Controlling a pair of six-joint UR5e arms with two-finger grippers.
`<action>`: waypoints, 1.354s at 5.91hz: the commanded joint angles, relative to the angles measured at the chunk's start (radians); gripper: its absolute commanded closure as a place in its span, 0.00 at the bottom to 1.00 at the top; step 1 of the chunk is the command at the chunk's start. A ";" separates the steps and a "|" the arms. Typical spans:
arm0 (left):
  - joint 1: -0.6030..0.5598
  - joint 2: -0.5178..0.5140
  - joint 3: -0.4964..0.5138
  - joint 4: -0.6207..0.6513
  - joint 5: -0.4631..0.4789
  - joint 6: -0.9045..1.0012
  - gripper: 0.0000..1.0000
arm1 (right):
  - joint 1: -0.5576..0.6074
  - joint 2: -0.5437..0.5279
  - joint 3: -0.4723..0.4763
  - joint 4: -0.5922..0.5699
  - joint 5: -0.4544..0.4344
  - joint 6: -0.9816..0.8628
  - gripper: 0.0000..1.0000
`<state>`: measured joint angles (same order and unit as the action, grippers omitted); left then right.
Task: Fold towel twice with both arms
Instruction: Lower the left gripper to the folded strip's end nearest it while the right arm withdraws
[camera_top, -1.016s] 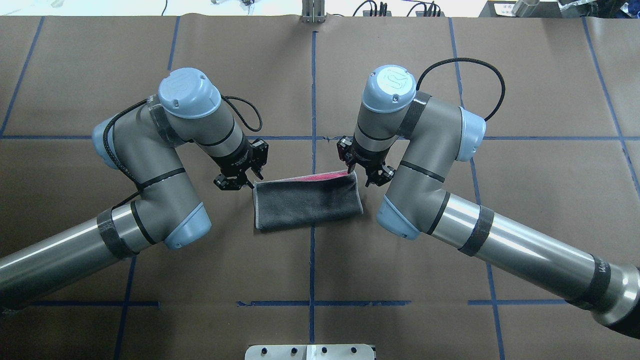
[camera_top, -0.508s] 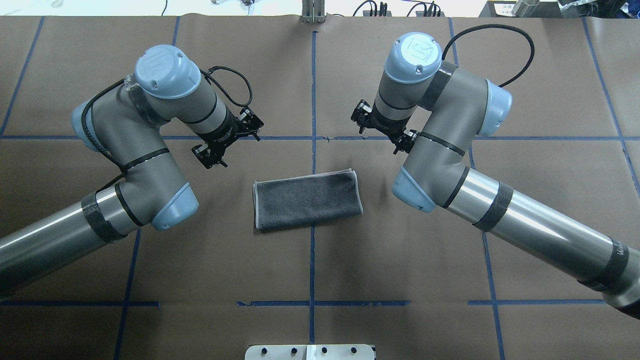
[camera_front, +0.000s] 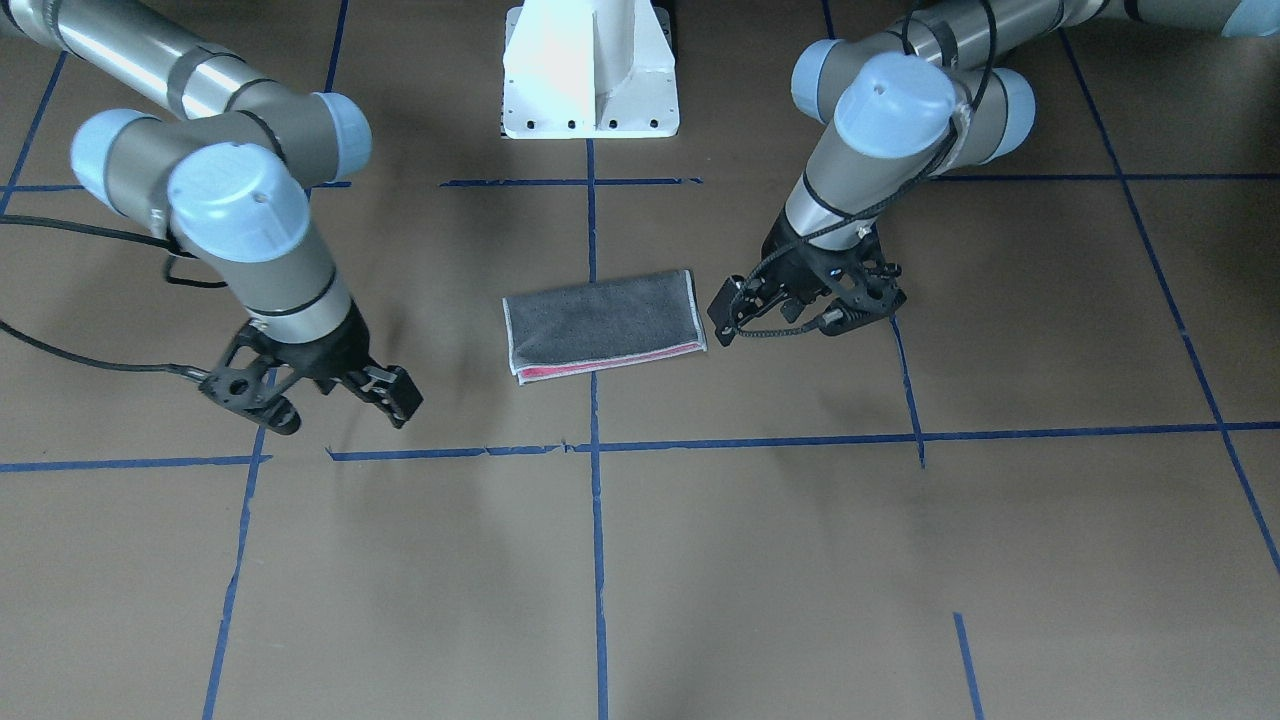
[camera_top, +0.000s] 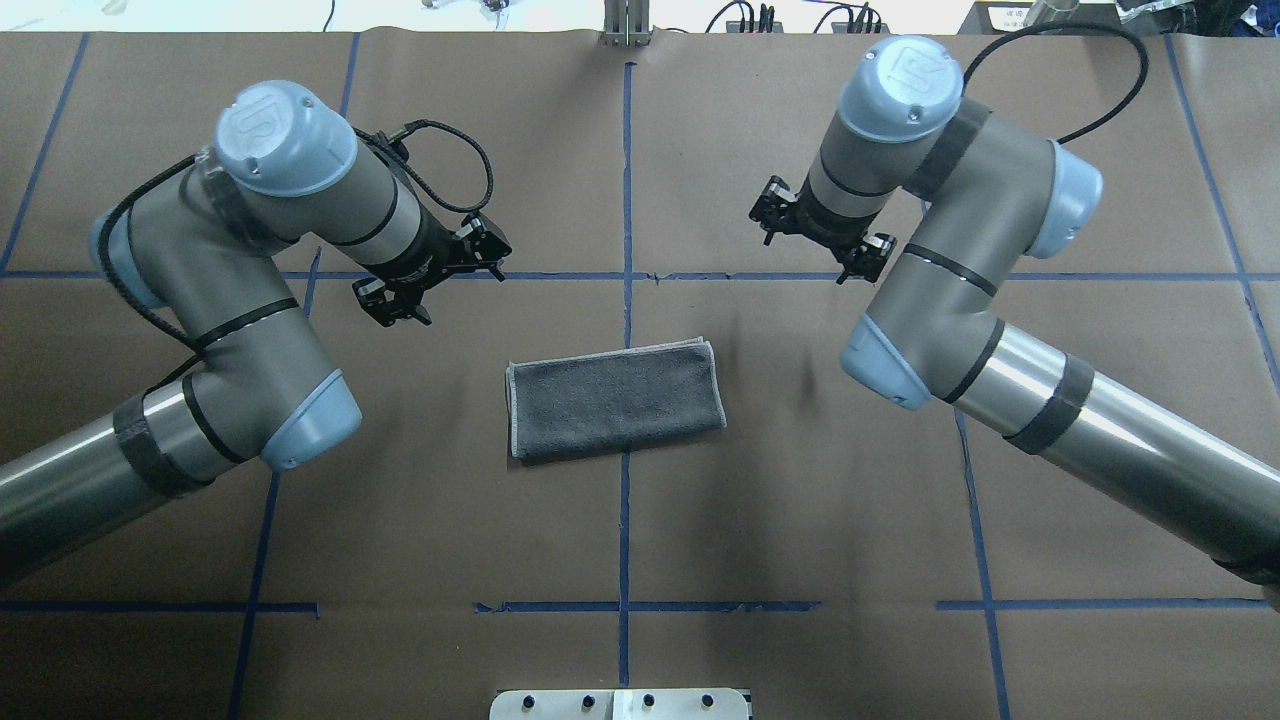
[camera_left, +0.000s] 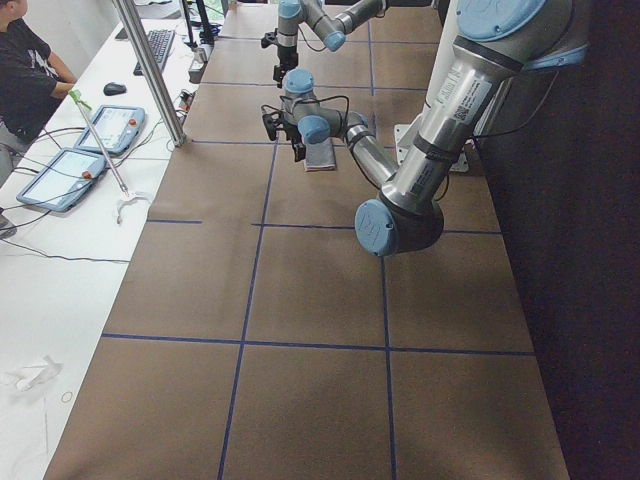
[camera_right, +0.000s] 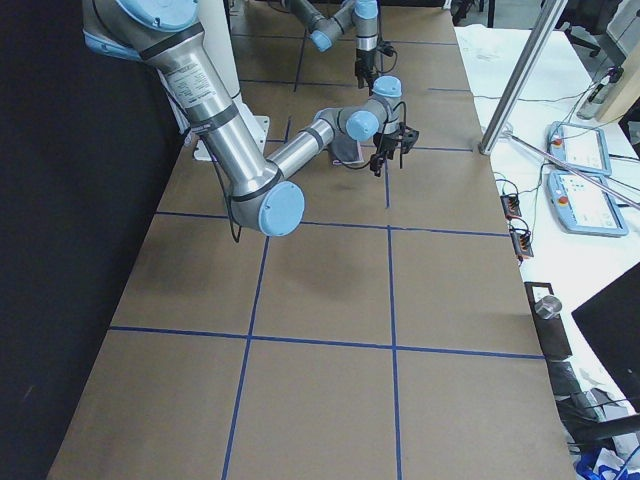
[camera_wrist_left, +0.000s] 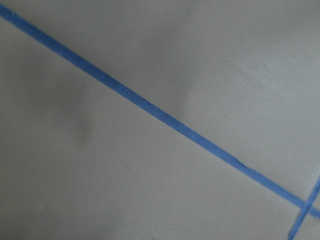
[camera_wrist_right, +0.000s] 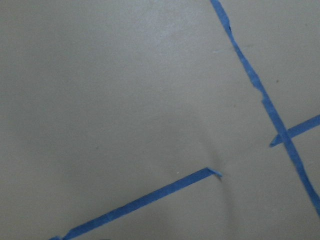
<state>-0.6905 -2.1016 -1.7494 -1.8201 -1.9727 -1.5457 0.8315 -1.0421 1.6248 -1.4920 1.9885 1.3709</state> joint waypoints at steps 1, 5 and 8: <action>0.140 -0.001 -0.021 0.010 0.118 0.010 0.00 | 0.053 -0.093 0.035 0.002 0.003 -0.228 0.00; 0.204 -0.004 0.024 0.044 0.109 0.012 0.00 | 0.356 -0.240 -0.084 0.009 0.151 -0.834 0.00; 0.204 -0.015 0.033 0.044 0.106 -0.084 0.00 | 0.587 -0.246 -0.320 0.009 0.216 -1.232 0.00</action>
<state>-0.4864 -2.1129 -1.7221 -1.7759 -1.8675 -1.5789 1.3556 -1.2840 1.3724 -1.4834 2.1895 0.2432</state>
